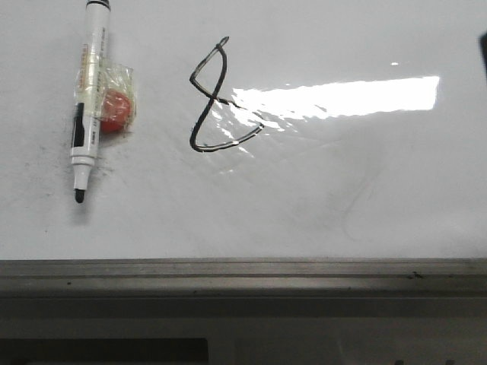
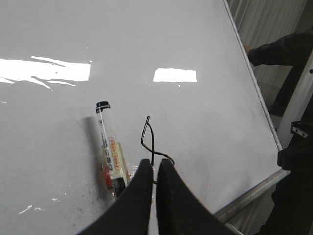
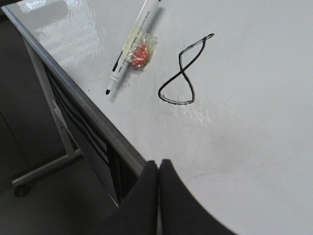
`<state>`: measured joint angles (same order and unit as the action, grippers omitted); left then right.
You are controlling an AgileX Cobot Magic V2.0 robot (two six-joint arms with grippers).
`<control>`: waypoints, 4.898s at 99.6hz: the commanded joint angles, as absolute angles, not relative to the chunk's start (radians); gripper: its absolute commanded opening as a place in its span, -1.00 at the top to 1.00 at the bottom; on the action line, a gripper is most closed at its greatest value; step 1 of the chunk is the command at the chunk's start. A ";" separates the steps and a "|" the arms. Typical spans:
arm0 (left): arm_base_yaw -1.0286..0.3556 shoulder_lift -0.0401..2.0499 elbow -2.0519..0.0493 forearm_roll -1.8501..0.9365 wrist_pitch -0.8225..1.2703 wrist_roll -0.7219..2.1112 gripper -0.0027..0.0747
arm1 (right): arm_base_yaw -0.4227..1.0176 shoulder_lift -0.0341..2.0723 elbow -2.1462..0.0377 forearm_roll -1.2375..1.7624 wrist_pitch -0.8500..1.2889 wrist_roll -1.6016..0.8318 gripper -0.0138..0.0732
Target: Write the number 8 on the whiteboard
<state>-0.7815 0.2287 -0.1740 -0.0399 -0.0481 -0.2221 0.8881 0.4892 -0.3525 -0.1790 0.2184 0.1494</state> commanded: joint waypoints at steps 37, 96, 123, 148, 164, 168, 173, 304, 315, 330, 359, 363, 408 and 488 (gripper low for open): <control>-0.777 0.151 -0.103 -0.033 -0.117 -0.224 0.98 | 0.888 0.297 -0.257 -0.196 0.141 0.148 0.83; -0.767 0.151 -0.080 -0.033 -0.102 -0.224 0.98 | 0.888 0.297 -0.257 -0.196 0.141 0.148 0.83; -0.579 0.151 0.007 -0.031 -0.066 -0.224 0.98 | 0.888 0.297 -0.257 -0.196 0.141 0.148 0.83; -0.291 0.053 0.034 -0.020 0.090 -0.008 0.98 | 0.888 0.297 -0.255 -0.196 0.141 0.148 0.83; -0.144 -0.035 0.034 -0.149 0.249 0.000 0.98 | 0.888 0.297 -0.255 -0.196 0.141 0.148 0.83; -0.125 -0.031 0.034 -0.174 0.263 0.000 0.98 | 0.888 0.297 -0.255 -0.196 0.139 0.148 0.83; -0.107 -0.033 0.034 -0.187 0.293 0.000 0.98 | 0.888 0.297 -0.255 -0.196 0.139 0.148 0.83; -0.101 -0.033 0.032 -0.017 0.292 -0.088 0.98 | 0.872 0.297 -0.190 -0.240 0.136 0.144 0.83; -0.101 -0.033 0.032 -0.017 0.292 -0.088 0.98 | 0.809 0.297 -0.148 -0.240 0.072 0.144 0.83; -0.101 -0.033 0.032 -0.017 0.292 -0.088 0.98 | 0.638 0.297 -0.102 -0.240 -0.080 0.144 0.83; -0.101 -0.033 0.032 -0.017 0.292 -0.088 0.98 | 0.242 0.297 -0.006 -0.242 -0.426 0.144 0.83; -0.101 -0.033 0.032 -0.017 0.292 -0.088 0.98 | 0.189 0.297 0.013 -0.242 -0.472 0.144 0.83; -0.101 -0.033 0.032 -0.017 0.292 -0.088 0.98 | -0.137 0.112 0.023 -0.248 -0.149 0.146 0.83; -0.101 -0.033 0.032 -0.017 0.292 -0.088 0.98 | -0.146 -0.032 0.023 -0.137 0.294 0.058 0.83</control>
